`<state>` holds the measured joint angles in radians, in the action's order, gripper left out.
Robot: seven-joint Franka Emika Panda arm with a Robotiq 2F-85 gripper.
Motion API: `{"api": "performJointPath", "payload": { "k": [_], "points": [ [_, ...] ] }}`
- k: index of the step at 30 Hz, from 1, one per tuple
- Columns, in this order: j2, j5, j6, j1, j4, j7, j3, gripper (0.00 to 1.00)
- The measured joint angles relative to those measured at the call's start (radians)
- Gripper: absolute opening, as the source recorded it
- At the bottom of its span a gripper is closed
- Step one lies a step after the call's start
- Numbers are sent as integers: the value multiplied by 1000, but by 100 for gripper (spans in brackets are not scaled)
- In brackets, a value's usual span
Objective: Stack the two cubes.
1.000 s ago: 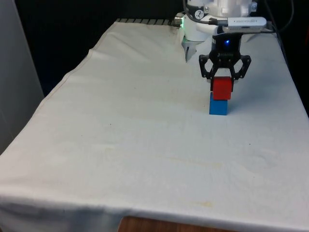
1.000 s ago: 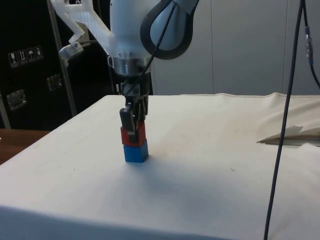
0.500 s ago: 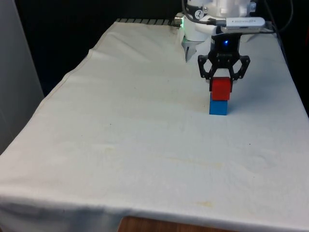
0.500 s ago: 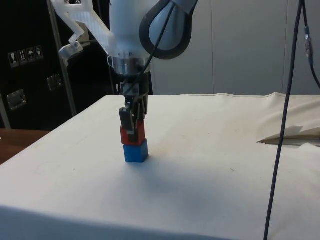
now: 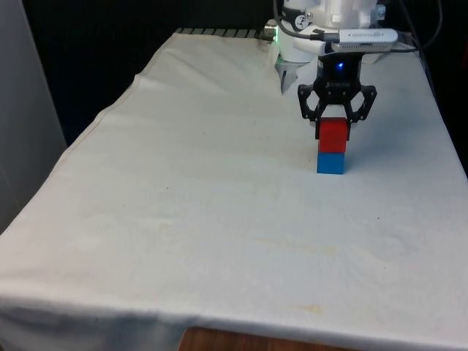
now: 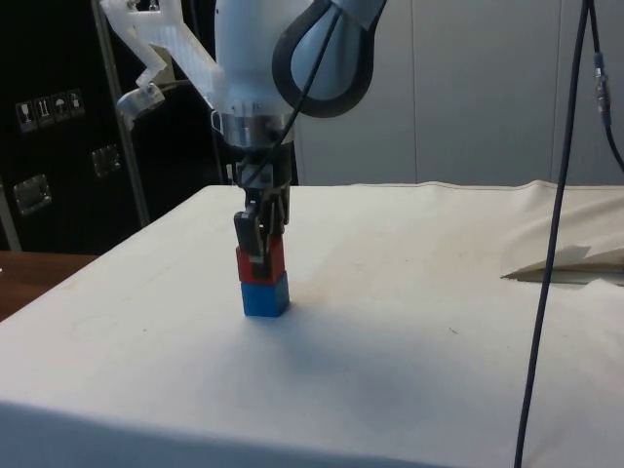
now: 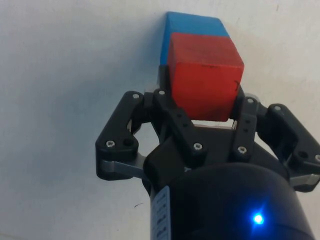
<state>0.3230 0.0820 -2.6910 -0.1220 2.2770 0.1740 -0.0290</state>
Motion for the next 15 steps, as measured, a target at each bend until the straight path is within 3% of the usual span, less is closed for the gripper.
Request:
{"api": "performJointPath", "payload": {
  "k": [6, 9, 12, 13, 15],
  "points": [
    [0, 0, 0, 0, 0, 0, 0, 0],
    [0, 0, 0, 0, 0, 0, 0, 7],
    [0, 0, 0, 0, 0, 0, 0, 34],
    [0, 0, 0, 0, 0, 0, 0, 54],
    [0, 0, 0, 0, 0, 0, 0, 74]
  ]
}}
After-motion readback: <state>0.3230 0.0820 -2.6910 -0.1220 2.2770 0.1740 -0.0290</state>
